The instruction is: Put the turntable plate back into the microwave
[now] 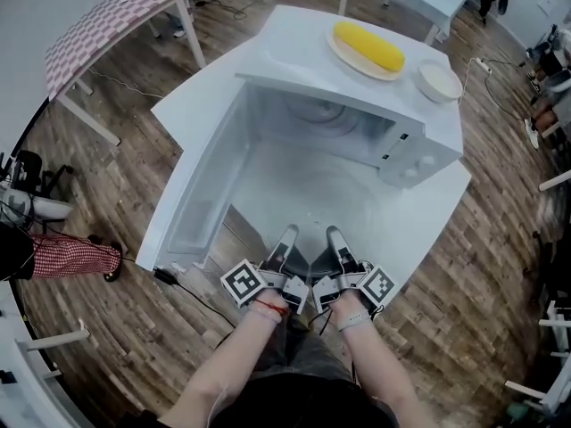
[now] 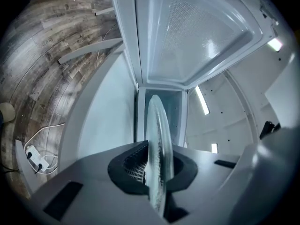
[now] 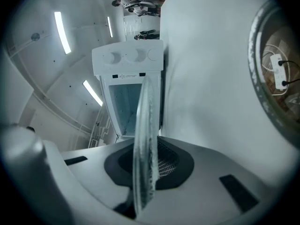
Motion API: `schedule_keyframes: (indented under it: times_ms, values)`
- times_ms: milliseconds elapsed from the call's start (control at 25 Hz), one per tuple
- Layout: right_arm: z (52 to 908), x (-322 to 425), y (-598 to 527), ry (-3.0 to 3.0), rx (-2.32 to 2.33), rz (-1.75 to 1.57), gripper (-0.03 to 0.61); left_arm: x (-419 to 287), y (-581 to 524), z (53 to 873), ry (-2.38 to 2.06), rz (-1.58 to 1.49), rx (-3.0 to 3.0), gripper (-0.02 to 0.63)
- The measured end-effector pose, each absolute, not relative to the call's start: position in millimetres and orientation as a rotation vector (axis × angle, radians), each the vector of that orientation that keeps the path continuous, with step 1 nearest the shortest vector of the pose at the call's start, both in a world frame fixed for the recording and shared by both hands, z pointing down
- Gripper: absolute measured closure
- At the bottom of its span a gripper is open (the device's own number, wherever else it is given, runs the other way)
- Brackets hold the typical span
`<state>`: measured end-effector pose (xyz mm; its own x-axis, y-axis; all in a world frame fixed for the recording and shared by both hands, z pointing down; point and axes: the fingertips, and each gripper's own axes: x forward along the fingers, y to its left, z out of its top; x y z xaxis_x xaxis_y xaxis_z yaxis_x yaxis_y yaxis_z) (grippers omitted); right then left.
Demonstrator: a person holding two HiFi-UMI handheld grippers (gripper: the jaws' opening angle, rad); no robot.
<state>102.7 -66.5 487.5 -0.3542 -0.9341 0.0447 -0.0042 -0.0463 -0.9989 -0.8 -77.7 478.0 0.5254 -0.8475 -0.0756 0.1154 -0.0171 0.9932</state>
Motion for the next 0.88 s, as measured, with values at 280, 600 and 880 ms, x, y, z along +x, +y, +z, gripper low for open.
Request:
schedule_keyframes:
  times_ms: [280,600,880]
  values:
    - [487.0,104.6,-89.2,1.445,-1.043,-1.5,0.537,1.7,-100.4,477.8,-0.688,-0.872,1.372,0.583]
    - [484.3,108.7,-113.6,1.462,-1.049,-1.478,0.537,5.9,-125.4,476.3,-0.675,-0.874,1.388,0.583]
    - [486.4,114.1,-135.2,1.464,-1.052,-1.465,0.537,12.2,-147.3,478.8,-0.664,-0.881,1.384,0.583]
